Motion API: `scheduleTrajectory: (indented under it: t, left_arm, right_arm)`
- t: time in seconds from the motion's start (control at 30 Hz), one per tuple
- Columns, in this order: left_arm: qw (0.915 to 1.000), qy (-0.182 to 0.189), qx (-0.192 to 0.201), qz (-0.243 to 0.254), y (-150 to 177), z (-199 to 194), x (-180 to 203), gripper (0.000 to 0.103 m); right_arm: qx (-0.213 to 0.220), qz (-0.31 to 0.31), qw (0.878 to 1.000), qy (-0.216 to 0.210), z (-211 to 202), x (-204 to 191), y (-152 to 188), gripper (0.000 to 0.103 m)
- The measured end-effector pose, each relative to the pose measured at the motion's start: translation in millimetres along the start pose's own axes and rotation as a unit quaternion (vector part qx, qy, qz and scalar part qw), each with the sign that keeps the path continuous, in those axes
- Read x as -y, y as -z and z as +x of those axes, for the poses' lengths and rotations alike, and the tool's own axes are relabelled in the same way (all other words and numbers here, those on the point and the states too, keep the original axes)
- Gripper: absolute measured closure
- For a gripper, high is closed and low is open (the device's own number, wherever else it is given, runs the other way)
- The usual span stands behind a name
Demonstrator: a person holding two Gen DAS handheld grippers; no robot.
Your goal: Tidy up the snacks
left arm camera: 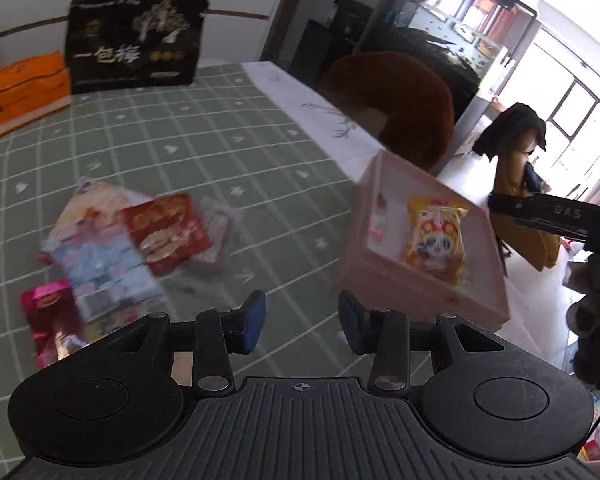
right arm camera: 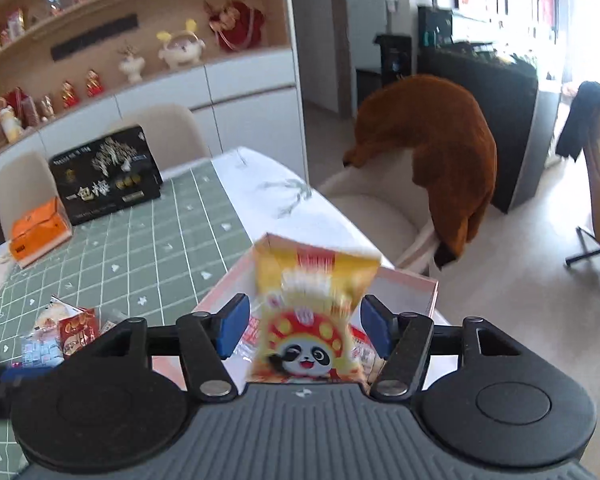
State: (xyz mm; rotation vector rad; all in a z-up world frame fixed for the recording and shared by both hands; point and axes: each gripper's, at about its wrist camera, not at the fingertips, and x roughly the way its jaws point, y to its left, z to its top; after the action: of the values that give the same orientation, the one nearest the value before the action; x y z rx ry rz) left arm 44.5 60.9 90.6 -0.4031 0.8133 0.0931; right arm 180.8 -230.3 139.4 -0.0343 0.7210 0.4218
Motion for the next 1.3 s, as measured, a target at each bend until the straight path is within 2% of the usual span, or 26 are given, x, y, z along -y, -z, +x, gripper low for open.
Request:
scheduleTrajectory:
  t: [0.1, 0.2, 0.3, 0.37, 0.47, 0.67, 0.83, 0.9, 0.97, 1.07, 1.2, 1.3]
  left_arm:
    - [0.9996, -0.027, -0.003, -0.013, 13.6, -12.5, -36.9, 0.058]
    - [0.9978, -0.058, 0.003, -0.031, 21.9, -27.0, -71.6, 0.058]
    - [0.9926, -0.093, 0.005, -0.079, 24.4, -35.5, -106.5, 0.058]
    - [0.9882, -0.108, 0.002, -0.109, 26.7, -38.9, -126.7, 0.058]
    - [0.9863, -0.105, -0.007, -0.127, 30.5, -43.2, -145.9, 0.058]
    - [0.9889, -0.095, -0.02, -0.113, 32.0, -43.4, -149.4, 0.058]
    - [0.9898, -0.089, -0.023, -0.11, 26.9, -35.6, -144.7, 0.058]
    - [0.9902, -0.083, -0.026, -0.109, 25.7, -30.3, -143.5, 0.058]
    - [0.9904, -0.08, -0.03, -0.109, 24.8, -23.2, -143.3, 0.058]
    - [0.989, -0.084, -0.03, -0.118, 23.1, -11.1, -144.6, 0.057]
    - [0.9875, -0.082, -0.008, -0.134, 16.2, 0.4, -142.8, 0.055]
    - [0.9905, -0.073, -0.005, -0.116, 10.2, 11.8, -132.1, 0.056]
  right_arm:
    - [-0.006, 0.012, 1.0, 0.004, -4.9, -10.2, 15.9, 0.041]
    - [-0.025, -0.01, 1.0, 0.017, -7.2, -35.4, 43.0, 0.041]
    - [-0.041, -0.048, 0.998, 0.02, -10.3, -72.3, 69.0, 0.041]
    - [-0.059, -0.057, 0.997, 0.001, -9.8, -97.0, 84.4, 0.04]
    - [-0.1, -0.063, 0.992, -0.042, -6.2, -138.5, 106.4, 0.039]
    - [-0.157, -0.053, 0.98, -0.11, 18.3, -217.2, 125.3, 0.039]
    - [-0.16, -0.085, 0.978, -0.107, 38.7, -256.9, 124.5, 0.039]
    - [-0.152, -0.107, 0.979, -0.085, 38.4, -256.0, 125.2, 0.043]
    - [-0.148, -0.112, 0.979, -0.08, 36.1, -247.0, 125.8, 0.061]
    - [-0.145, -0.118, 0.981, -0.054, 26.1, -220.7, 128.3, 0.064]
    - [-0.142, -0.109, 0.984, -0.012, 13.1, -177.2, 133.8, 0.064]
    - [-0.142, -0.097, 0.985, 0.016, 4.8, -146.1, 137.8, 0.064]
